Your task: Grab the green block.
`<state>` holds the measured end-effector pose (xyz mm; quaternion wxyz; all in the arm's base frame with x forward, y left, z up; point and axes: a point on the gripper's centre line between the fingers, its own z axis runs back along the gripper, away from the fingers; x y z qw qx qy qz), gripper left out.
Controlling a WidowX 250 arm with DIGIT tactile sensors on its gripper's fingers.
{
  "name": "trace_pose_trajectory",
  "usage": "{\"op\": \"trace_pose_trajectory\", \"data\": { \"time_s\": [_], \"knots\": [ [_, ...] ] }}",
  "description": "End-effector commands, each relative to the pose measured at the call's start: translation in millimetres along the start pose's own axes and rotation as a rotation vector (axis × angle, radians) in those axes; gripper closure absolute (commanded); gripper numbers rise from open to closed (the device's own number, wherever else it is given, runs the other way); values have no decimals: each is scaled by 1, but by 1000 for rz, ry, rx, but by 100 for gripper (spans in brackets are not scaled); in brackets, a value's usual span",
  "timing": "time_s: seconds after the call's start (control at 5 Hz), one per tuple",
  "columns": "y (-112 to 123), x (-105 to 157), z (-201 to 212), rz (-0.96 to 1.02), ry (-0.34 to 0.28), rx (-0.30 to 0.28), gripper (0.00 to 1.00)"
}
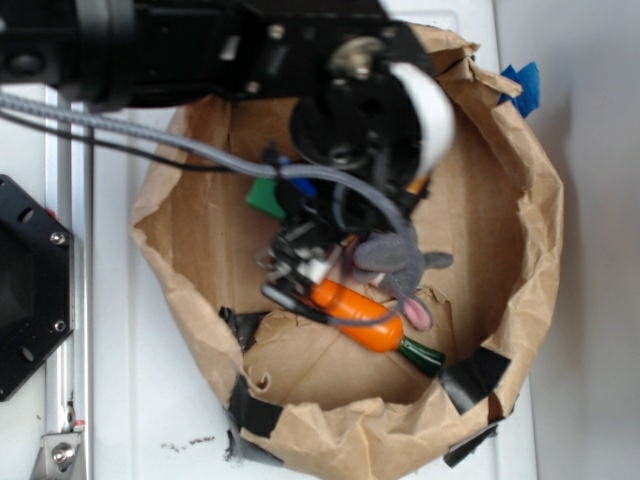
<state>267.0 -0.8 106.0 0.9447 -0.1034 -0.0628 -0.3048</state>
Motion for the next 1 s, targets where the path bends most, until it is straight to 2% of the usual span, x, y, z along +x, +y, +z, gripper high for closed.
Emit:
{"op": "trace_pose_trajectory", "data": {
  "time_s": [0.0, 0.2, 0.4, 0.8],
  "knots": [
    [-23, 22, 51, 452, 22, 209, 100],
    [-30, 22, 61, 523, 23, 290, 100],
    [-27, 23, 57, 530, 26, 279, 100],
    [-24, 22, 55, 544, 41, 294, 100]
  ]
}}
